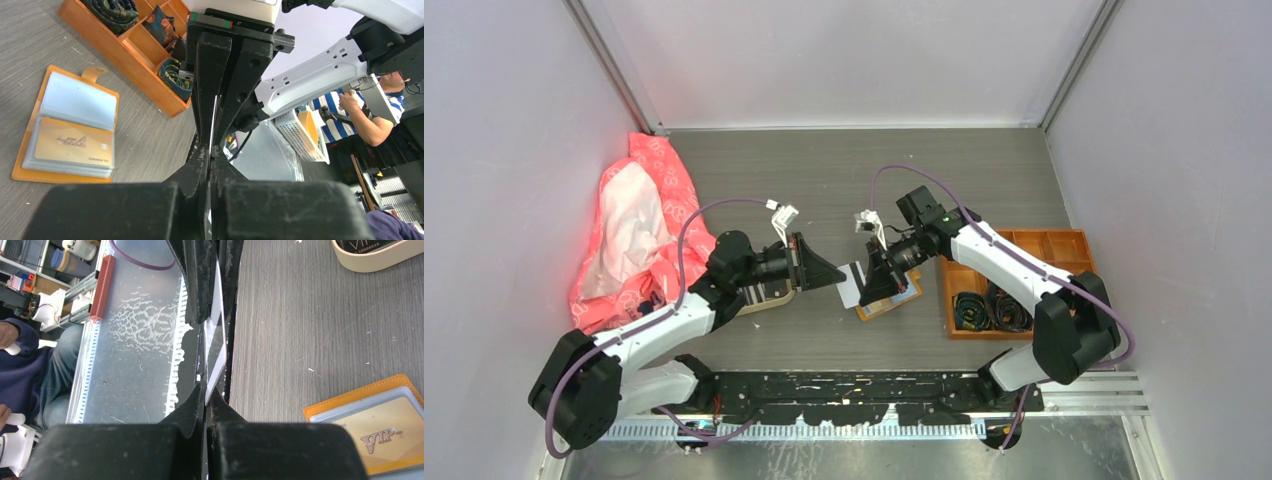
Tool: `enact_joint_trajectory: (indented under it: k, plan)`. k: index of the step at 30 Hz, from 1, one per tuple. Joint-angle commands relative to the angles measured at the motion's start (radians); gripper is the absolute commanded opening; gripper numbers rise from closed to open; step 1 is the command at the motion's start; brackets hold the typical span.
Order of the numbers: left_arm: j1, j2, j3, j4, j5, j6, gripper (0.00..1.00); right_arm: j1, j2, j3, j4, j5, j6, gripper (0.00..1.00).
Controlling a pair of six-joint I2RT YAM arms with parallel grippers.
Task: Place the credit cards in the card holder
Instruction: Insert the credit card into the card holder.
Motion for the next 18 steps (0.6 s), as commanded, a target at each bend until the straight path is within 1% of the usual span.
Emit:
enact_joint_trajectory:
  k: [1,3,5,7,8,11,13,15,18]
  plan:
    - [-0.006,0.002,0.027,0.094,-0.006,-0.008,0.0,0.004,0.001,0.043,0.01,0.004,-0.015,0.06]
    - [-0.003,-0.016,0.008,0.078,-0.051,-0.006,0.0,0.003,-0.006,0.058,-0.019,0.081,-0.035,0.24]
    - [-0.001,-0.039,-0.021,0.036,-0.095,-0.004,0.0,-0.002,-0.026,0.087,-0.062,0.219,-0.106,0.4]
    - [0.0,-0.058,-0.059,-0.001,-0.15,-0.011,0.0,-0.021,-0.063,0.087,-0.038,0.381,-0.13,0.5]
    - [0.001,-0.067,-0.076,-0.024,-0.181,-0.015,0.0,-0.032,-0.084,0.06,-0.011,0.497,-0.149,0.54]
    - [0.001,-0.085,-0.117,-0.093,-0.255,-0.039,0.0,-0.057,-0.139,-0.053,0.111,0.748,-0.271,0.63]
    - [0.001,-0.087,-0.131,-0.097,-0.278,-0.058,0.0,-0.06,-0.139,-0.121,0.169,0.862,-0.381,0.66]
    - [0.0,-0.078,-0.135,-0.087,-0.299,-0.071,0.0,-0.06,-0.107,-0.145,0.205,0.934,-0.432,0.67]
    - [-0.002,-0.048,-0.135,-0.05,-0.307,-0.089,0.0,-0.061,-0.03,-0.117,0.217,0.996,-0.414,0.63]
